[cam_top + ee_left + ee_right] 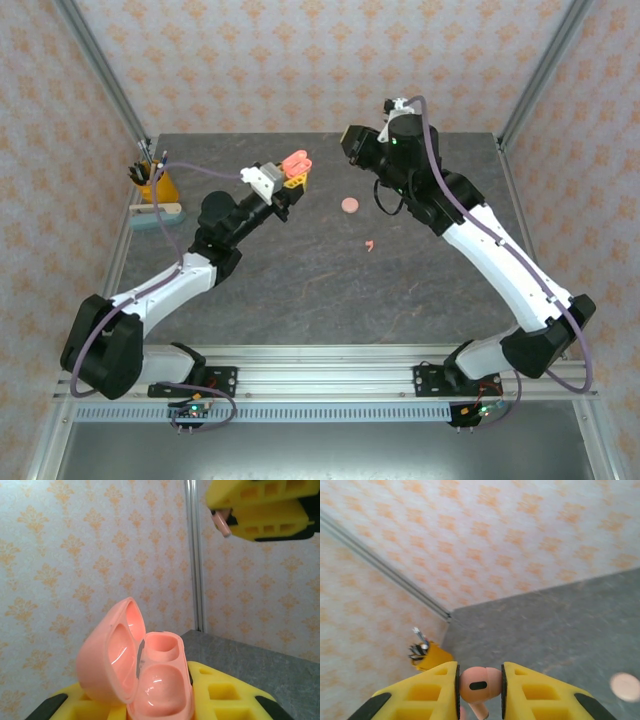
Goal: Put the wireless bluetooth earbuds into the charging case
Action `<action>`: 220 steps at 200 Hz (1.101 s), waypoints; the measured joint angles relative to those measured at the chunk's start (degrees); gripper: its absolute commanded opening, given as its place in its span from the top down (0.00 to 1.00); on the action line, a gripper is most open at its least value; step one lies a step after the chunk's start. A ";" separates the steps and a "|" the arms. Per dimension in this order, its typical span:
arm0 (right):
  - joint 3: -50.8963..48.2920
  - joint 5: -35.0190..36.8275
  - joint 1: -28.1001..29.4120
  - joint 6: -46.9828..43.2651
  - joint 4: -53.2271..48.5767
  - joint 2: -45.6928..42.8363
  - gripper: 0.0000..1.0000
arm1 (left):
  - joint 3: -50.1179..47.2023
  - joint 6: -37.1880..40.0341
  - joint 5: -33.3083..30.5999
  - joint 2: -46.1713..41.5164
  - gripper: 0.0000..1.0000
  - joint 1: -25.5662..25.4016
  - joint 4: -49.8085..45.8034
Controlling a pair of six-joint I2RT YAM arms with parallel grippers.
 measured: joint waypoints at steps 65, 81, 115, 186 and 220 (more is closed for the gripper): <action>-7.32 -8.17 2.29 -1.01 15.15 -0.04 0.75 | 4.50 -0.07 -0.68 3.50 1.00 -1.70 -2.84; -8.59 -9.25 2.43 -0.98 17.59 -0.04 0.75 | 4.90 -0.59 -1.25 3.82 1.00 -1.73 -2.84; -10.95 -10.40 2.62 -0.98 21.46 -0.04 0.75 | 6.03 -2.49 -1.75 4.20 1.00 -1.73 -2.82; -11.67 -10.97 4.39 -1.01 25.83 1.05 0.76 | 8.22 -3.61 -1.97 4.59 1.00 -1.73 -3.76; -12.63 -10.95 5.16 -1.03 26.29 1.86 0.76 | 8.26 -4.24 -1.97 4.61 1.00 -1.75 -3.87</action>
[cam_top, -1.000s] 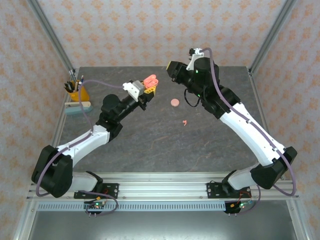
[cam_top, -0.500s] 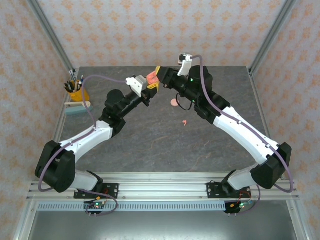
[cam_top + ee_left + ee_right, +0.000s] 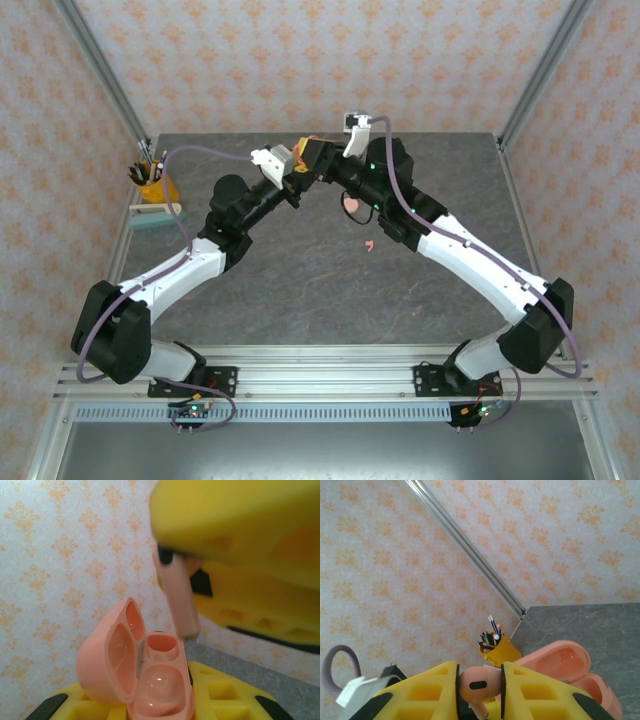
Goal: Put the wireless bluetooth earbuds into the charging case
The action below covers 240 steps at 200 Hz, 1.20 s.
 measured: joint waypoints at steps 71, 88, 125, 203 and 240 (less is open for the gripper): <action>-2.34 0.66 0.00 0.02 0.63 0.11 0.77 | 0.02 -0.33 -0.04 0.00 1.00 0.00 -0.28; -2.49 0.83 0.00 0.00 0.79 0.11 0.77 | 0.02 -0.35 -0.02 0.00 1.00 0.00 -0.28; -3.30 1.55 0.00 -0.44 2.03 0.11 0.78 | 0.04 -0.76 -0.04 0.00 1.00 0.00 -0.28; -6.14 6.14 1.53 -2.36 6.43 0.11 0.78 | 0.04 -3.17 -0.28 0.00 1.00 0.00 -1.51; -6.32 7.04 1.92 -3.02 7.37 0.44 0.78 | 0.04 -3.54 -0.94 0.00 1.00 -0.09 -1.55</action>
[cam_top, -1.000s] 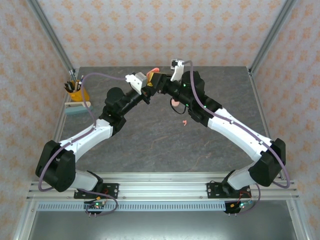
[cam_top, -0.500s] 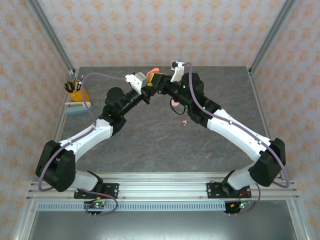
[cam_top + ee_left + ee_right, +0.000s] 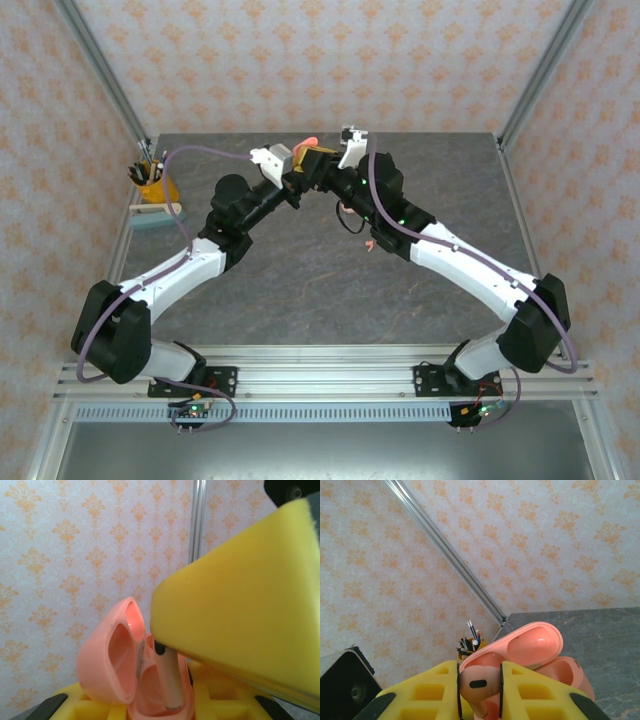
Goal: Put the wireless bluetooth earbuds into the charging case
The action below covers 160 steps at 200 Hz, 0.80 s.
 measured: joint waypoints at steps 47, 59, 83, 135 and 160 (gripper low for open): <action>-0.09 2.80 1.25 -3.02 0.07 0.11 0.79 | 0.00 -0.26 -0.13 0.00 1.00 0.00 -0.02; -0.26 3.45 1.46 -3.50 0.11 0.09 0.79 | 0.00 -0.26 -0.13 0.00 1.00 -0.02 -0.13; -0.74 4.20 1.62 -3.93 0.11 0.04 0.79 | 0.00 -0.24 -0.13 0.00 1.00 -0.09 -1.07; -1.25 4.22 1.70 -4.57 -0.33 -0.37 0.71 | 0.00 -0.26 -0.33 0.00 1.00 -0.39 -1.90; -1.22 3.76 1.88 -4.72 -0.81 -0.46 0.67 | 0.00 -0.24 -0.31 0.00 1.00 -0.39 -2.54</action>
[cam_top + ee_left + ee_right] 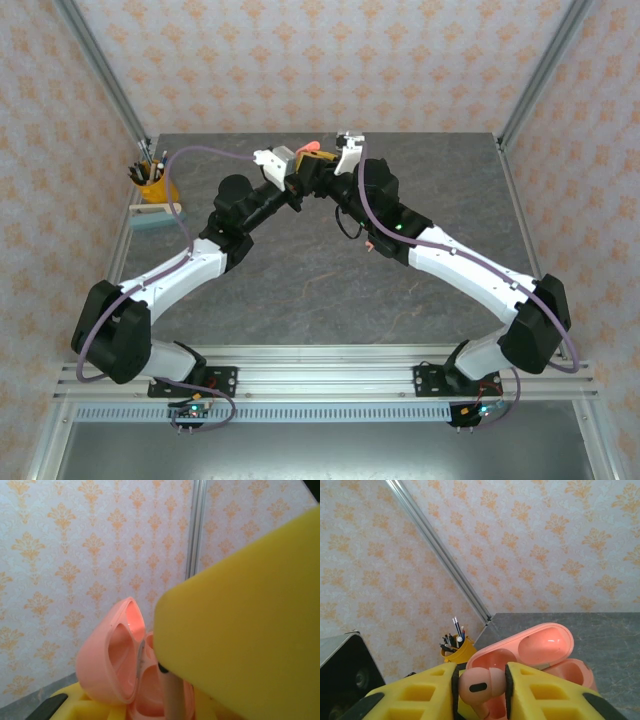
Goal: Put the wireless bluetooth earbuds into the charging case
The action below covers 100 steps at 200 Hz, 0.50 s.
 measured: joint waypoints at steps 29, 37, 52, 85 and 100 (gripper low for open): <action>0.20 0.04 0.22 0.07 -0.70 0.00 0.59 | 0.00 0.00 0.00 0.00 1.00 -0.07 -0.59; 0.33 0.09 0.35 0.07 -1.01 0.00 0.58 | 0.00 0.00 0.00 0.00 1.00 -0.11 -0.76; 0.61 0.31 0.44 0.04 -1.70 0.00 0.58 | 0.00 0.00 -0.02 0.00 1.00 -0.15 -0.90; 1.03 0.70 0.48 0.11 -2.64 0.00 0.58 | 0.00 0.00 -0.04 0.00 1.00 -0.26 -0.94; 1.20 0.76 0.48 0.37 -2.99 0.00 0.58 | -0.02 0.00 -0.04 0.00 1.00 -0.26 -0.94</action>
